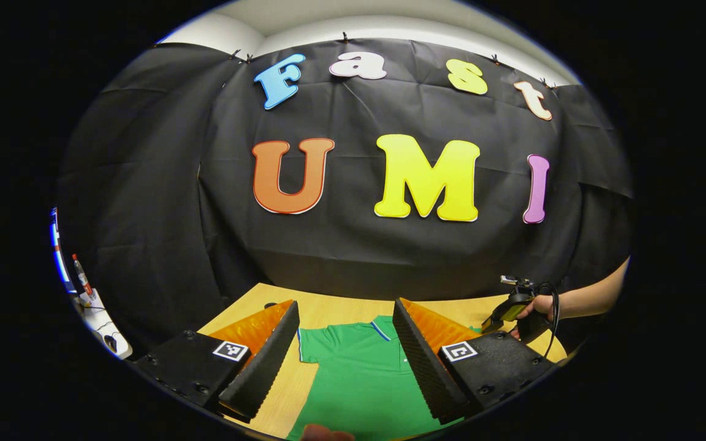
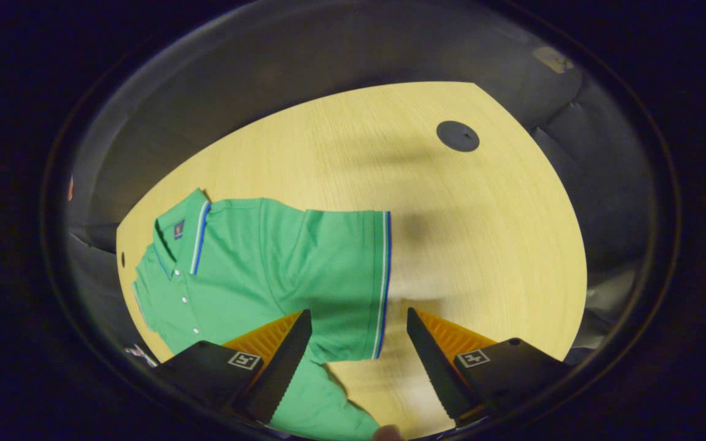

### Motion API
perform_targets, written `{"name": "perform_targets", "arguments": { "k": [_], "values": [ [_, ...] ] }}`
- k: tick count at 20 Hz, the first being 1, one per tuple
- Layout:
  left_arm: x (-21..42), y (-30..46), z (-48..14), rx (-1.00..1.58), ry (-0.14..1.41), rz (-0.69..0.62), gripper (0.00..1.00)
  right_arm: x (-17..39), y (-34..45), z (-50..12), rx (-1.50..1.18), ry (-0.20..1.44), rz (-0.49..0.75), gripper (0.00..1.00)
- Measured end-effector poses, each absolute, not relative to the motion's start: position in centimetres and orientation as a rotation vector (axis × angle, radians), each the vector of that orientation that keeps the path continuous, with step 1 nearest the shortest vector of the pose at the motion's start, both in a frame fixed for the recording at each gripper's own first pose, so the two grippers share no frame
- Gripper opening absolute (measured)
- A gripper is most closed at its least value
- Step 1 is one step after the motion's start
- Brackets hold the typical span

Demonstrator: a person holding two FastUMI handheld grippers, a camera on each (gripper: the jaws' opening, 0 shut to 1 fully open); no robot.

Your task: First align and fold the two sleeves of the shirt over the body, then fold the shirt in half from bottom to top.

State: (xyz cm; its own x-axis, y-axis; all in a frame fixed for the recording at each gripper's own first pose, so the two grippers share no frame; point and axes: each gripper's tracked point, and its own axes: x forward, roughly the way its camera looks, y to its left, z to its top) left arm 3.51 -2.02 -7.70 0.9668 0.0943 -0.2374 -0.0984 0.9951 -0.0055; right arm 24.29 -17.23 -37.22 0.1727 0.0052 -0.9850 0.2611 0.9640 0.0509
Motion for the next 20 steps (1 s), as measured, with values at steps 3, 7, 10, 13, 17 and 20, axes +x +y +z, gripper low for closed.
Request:
{"name": "perform_targets", "arguments": {
  "k": [3,7,10,13,17,20],
  "values": [
    [3.9,-2.0,-8.0,0.019,0.260,0.091,0.99,24.3,-17.4,-38.3,0.239,1.421,-0.202,0.99],
    [4.2,-2.7,-7.8,0.006,0.262,0.086,0.98,25.0,-17.8,-38.5,0.195,1.424,-0.216,0.94],
    [4.3,-3.1,-8.5,-0.011,0.281,0.087,0.99,24.8,-18.1,-38.7,0.131,1.455,-0.240,0.75],
    [4.4,-3.1,-8.9,-0.023,0.286,0.091,0.99,24.8,-17.9,-38.7,0.135,1.489,-0.244,0.74],
    [4.2,-2.3,-10.0,-0.035,0.307,0.111,0.99,24.9,-17.6,-38.9,0.168,1.485,-0.278,0.38],
    [4.1,-1.3,-10.3,-0.044,0.313,0.130,0.99,25.1,-17.1,-38.9,0.209,1.473,-0.275,0.20]
  ]
}}
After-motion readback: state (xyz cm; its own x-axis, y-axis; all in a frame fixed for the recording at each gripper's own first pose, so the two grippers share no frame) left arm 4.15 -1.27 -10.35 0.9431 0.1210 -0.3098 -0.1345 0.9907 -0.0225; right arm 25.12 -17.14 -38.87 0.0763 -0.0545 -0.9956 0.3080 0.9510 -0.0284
